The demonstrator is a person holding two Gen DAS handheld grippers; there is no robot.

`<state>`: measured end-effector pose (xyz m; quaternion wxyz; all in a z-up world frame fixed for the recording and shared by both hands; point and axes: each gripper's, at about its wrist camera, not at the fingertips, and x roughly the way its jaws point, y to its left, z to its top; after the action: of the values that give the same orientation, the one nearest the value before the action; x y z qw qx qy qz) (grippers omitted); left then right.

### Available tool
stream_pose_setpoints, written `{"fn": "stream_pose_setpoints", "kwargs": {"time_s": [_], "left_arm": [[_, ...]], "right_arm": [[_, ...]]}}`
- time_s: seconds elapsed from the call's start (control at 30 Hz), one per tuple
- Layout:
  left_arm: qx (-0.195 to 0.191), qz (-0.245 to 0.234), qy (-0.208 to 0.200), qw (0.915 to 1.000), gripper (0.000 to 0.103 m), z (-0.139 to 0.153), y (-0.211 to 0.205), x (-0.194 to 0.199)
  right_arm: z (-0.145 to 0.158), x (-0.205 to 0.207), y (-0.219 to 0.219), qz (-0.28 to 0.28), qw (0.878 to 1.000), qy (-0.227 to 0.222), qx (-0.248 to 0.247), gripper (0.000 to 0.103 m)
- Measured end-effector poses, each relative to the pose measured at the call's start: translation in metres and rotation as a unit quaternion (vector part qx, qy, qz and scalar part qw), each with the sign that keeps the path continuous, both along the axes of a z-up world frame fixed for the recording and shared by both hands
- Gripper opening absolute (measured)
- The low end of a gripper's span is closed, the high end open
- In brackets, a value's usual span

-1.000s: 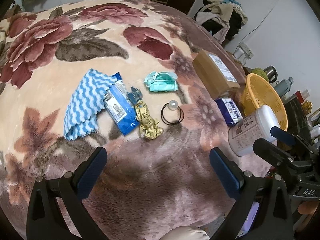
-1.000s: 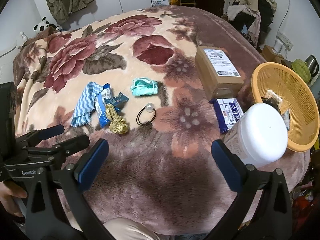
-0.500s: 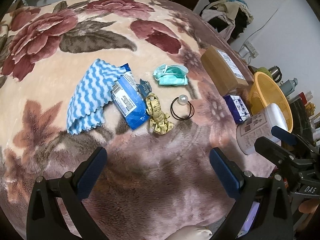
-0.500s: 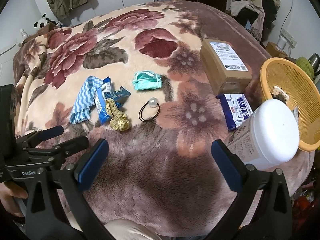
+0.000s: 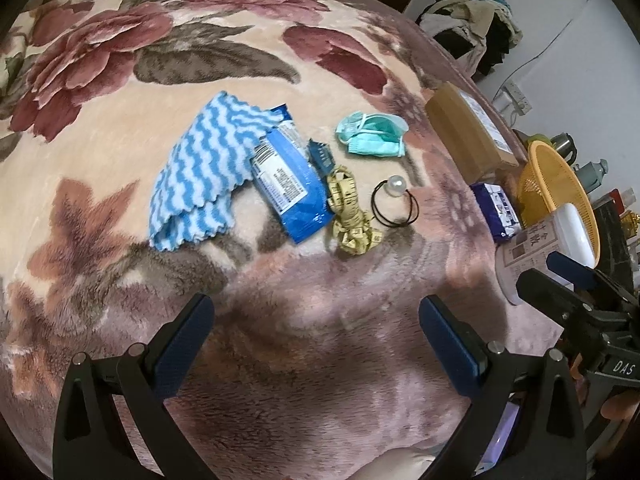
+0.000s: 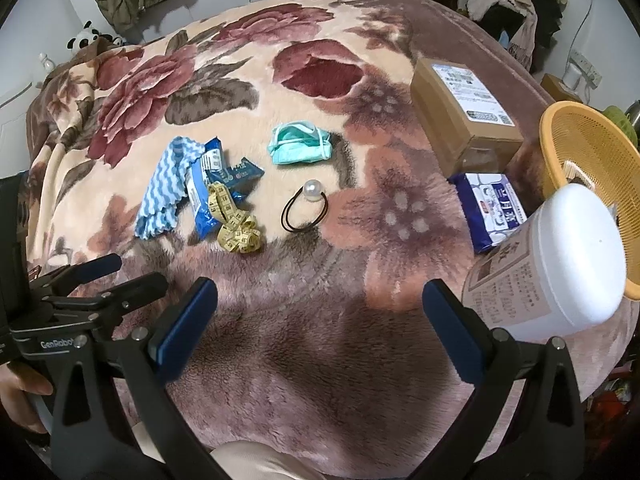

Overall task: Organize soft objects
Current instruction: 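Move both open tools back over the items on the blanket, then grasp the blue-white wavy cloth with the left tool while the right tool grasps the yellow tape measure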

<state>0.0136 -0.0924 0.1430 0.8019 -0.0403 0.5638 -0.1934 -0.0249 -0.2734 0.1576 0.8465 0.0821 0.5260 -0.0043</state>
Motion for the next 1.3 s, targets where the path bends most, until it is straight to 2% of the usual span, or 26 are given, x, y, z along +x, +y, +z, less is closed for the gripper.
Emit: {"fn": "stream_pose_setpoints", "kwargs": {"time_s": [0.8, 1.13, 1.3], "left_arm": [[0.008, 0.015, 0.009, 0.9998, 0.102, -0.027, 0.012, 0.004], [0.017, 0.045, 0.021, 0.9986, 0.102, -0.045, 0.046, 0.002], [0.015, 0.068, 0.023, 0.9973, 0.102, -0.049, 0.065, 0.006]], "right_arm": [[-0.037, 0.003, 0.003, 0.010, 1.000, 0.027, 0.011, 0.103], [-0.060, 0.003, 0.013, 0.024, 0.999, 0.042, 0.011, 0.103], [-0.062, 0.018, 0.020, 0.037, 0.999, 0.037, 0.009, 0.103]]}}
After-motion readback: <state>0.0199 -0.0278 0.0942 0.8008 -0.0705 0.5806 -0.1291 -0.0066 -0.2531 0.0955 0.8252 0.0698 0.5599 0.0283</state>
